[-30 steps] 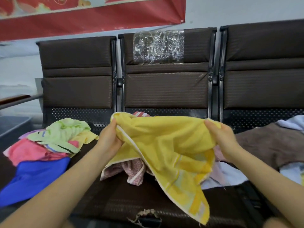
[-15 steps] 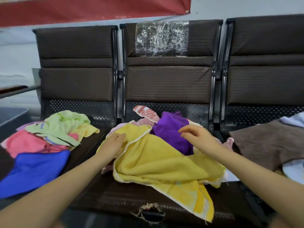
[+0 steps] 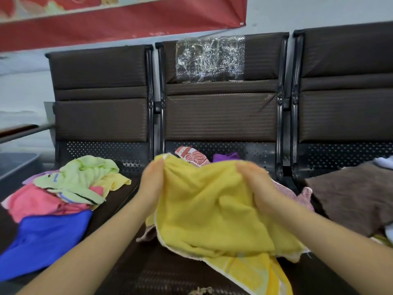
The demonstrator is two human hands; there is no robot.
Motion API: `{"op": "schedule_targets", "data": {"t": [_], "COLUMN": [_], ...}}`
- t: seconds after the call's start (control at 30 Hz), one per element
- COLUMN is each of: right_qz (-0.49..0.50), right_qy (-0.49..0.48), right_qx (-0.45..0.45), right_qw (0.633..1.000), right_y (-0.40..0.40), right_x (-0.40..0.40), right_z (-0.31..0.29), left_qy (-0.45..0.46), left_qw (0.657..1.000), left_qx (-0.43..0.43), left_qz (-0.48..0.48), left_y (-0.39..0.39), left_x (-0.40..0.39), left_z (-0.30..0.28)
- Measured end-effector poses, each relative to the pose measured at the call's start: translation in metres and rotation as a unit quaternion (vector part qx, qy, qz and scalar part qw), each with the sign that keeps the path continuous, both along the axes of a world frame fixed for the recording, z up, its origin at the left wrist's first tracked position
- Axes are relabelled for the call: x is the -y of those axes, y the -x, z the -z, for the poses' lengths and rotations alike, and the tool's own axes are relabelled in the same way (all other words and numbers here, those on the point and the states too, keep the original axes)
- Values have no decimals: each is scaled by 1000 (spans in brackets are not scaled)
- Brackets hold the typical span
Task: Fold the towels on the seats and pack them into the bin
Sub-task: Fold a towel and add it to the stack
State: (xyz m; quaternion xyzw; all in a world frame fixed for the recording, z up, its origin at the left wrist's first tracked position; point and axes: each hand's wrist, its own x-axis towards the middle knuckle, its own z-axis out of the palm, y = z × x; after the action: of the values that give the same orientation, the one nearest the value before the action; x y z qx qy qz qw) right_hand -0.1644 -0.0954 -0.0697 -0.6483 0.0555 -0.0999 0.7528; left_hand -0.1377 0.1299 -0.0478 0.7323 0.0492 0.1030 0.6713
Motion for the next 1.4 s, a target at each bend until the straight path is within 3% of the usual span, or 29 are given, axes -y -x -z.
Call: {"op": "schedule_targets", "data": {"t": [0.07,0.2,0.27,0.33,0.43,0.5,0.57,0.63,0.7,0.77,0.87,0.97,1.07,1.13,1.2,1.3,1.37,1.4], "right_qz": [30,-17,-106,-244,-412,-475,-436,-313,-221,-209,-241,-236,-260,-268,-218,-59,26,45], "right_qy": [-83,20,118,245,376,370,311,292,288,290,314,314,249,199,173,109,175,241], "right_qx": [87,162,138,72,-59,-137,-137,-79,-44,-88,-168,-170,-173,-167,-106,48,173,226], "right_qw": [992,986,978,936,828,787,833,900,931,930,903,904,917,928,955,991,969,943], "right_y": [8,30,37,43,44,44,40,29,19,14,17,16,15,17,18,14,19,23], "right_x": [18,28,25,20,8,-1,-9,-8,-1,7,7,-3,-17,-23,-26,-21,-12,-8], "right_z": [-27,-35,-29,-22,6,18,18,17,20,31,39,41,43,41,30,0,-18,-22], "left_qy": [86,127,61,-58,-249,-313,-296,-267,-232,-218,-115,-11,-50,-114,-129,54,168,169], "left_qw": [996,989,987,975,901,868,893,927,951,958,963,960,973,983,990,998,985,984], "left_qx": [5,-41,-116,-184,-316,-336,-286,-210,-139,-124,-222,-258,-191,-120,-51,12,28,22], "left_qz": [-8,63,90,108,164,188,182,162,148,141,99,104,118,74,17,-20,19,45], "left_y": [2,10,8,7,11,14,10,9,10,12,4,-4,-6,-5,0,10,16,17], "left_x": [-1,9,4,-15,-44,-50,-49,-42,-30,-17,-4,3,13,14,5,-15,-23,-24], "left_z": [-19,-22,-6,13,39,44,44,40,38,38,44,46,42,31,17,-2,-9,-9]}}
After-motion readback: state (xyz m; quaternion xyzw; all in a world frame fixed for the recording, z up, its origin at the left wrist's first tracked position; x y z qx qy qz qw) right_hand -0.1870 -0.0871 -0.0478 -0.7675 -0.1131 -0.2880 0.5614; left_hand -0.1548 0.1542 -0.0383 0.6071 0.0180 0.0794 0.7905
